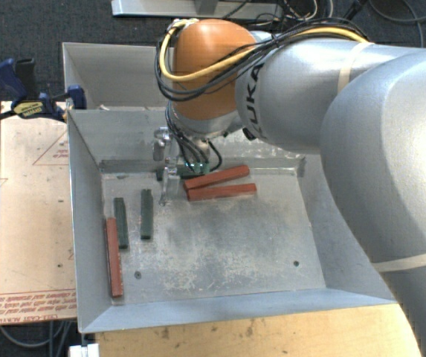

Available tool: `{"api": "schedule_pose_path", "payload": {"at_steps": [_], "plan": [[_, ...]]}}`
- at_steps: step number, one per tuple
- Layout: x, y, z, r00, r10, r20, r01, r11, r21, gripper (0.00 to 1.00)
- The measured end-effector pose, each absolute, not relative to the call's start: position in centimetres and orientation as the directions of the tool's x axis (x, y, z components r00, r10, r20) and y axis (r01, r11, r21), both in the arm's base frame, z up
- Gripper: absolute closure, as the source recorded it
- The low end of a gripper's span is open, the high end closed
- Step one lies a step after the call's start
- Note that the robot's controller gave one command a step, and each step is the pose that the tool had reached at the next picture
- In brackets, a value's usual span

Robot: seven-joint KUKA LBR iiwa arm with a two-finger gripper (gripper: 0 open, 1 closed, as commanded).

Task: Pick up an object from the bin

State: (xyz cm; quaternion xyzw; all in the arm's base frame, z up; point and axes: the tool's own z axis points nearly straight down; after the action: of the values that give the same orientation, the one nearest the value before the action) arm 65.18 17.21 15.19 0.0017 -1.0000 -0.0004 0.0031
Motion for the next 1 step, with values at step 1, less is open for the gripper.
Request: {"api": "schedule_pose_path", "payload": {"at_steps": [1], "plan": [[64.64, 19.48, 6.79, -0.847, -0.532, 0.001, -0.532, 0.847, 0.003, 0.0]]}}
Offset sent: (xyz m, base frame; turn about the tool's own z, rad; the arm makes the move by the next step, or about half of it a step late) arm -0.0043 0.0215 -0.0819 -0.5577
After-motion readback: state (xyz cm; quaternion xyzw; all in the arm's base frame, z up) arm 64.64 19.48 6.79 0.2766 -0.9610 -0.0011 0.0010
